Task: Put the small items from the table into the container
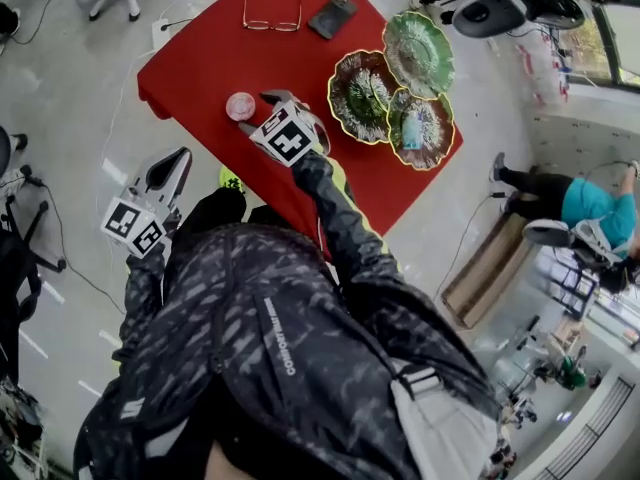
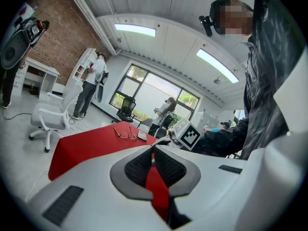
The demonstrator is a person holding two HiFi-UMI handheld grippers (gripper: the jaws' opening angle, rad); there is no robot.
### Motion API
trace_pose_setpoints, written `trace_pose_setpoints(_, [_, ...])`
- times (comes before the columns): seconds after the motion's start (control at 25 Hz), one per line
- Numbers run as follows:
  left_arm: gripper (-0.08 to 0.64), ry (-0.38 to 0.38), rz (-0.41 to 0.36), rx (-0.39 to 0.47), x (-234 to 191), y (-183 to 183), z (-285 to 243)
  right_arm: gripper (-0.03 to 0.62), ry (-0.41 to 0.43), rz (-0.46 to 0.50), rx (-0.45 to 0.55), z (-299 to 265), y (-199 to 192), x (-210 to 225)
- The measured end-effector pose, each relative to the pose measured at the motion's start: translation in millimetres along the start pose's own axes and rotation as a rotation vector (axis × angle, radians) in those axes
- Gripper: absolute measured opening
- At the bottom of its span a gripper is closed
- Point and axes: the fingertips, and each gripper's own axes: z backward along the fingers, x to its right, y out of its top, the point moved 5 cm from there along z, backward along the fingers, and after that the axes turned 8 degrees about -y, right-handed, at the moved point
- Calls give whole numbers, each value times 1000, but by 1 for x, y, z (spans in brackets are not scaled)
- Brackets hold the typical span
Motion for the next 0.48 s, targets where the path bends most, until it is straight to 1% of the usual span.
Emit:
trace_pose_setpoints(0.24, [18, 50, 18, -4, -8, -4, 13, 304, 32, 40, -46, -29, -8, 1])
trace_pose_setpoints(0.36, [18, 66, 25, -8, -10, -7, 19, 310, 30, 74, -59, -39, -6, 3])
trace_pose_setpoints(0.48, [18, 88, 38, -12, -8, -11, 27, 310, 42, 87, -80, -47, -9, -2])
